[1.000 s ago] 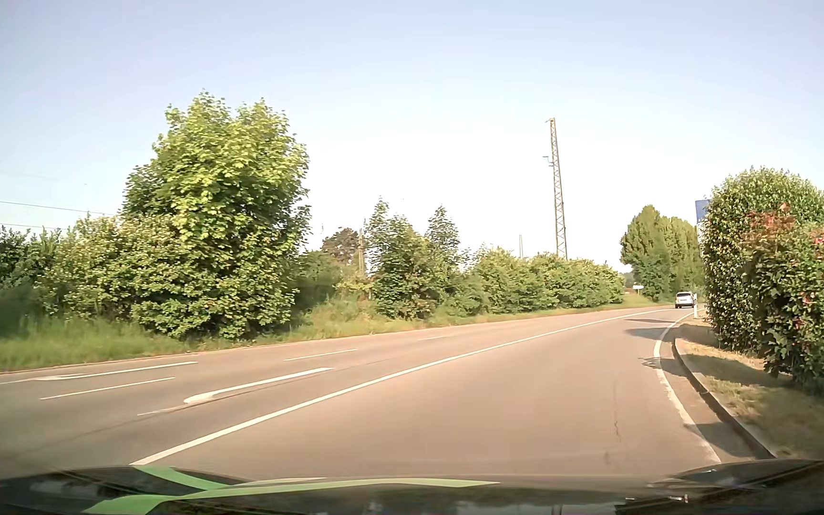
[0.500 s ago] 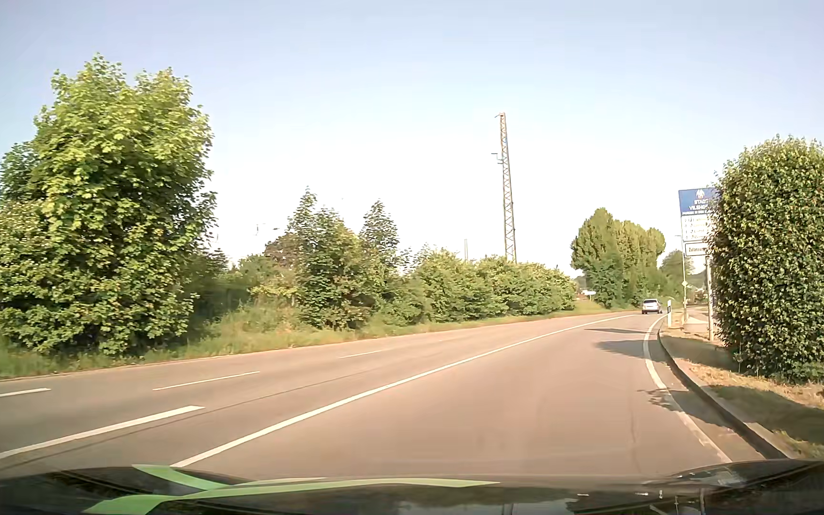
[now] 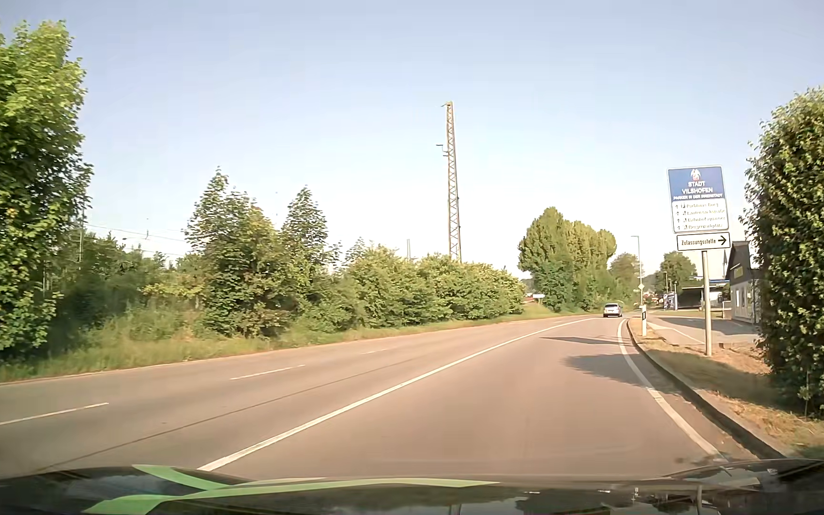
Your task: Follow the waypoints while adhering to traffic rules and regulations
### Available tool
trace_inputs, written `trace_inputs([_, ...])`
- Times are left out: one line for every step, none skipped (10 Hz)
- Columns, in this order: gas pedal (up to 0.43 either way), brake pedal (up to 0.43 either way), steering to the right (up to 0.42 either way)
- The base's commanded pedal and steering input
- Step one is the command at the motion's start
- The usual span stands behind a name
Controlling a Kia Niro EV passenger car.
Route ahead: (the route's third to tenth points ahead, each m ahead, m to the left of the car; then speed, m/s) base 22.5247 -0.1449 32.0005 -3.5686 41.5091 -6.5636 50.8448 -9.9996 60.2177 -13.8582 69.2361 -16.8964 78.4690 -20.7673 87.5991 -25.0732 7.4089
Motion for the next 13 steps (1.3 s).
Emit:
trace_inputs([0.197, 0.0, 0.119])
trace_inputs([0.197, 0.0, 0.113])
trace_inputs([0.197, 0.0, 0.104])
trace_inputs([0.197, 0.0, 0.095])
trace_inputs([0.197, 0.0, 0.092])
trace_inputs([0.197, 0.0, 0.091])
trace_inputs([0.209, 0.0, 0.09])
trace_inputs([0.209, 0.0, 0.087])
trace_inputs([0.209, 0.0, 0.081])
trace_inputs([0.209, 0.0, 0.076])
trace_inputs([0.197, 0.0, 0.07])
trace_inputs([0.197, 0.0, 0.065])
trace_inputs([0.169, 0.0, 0.057])
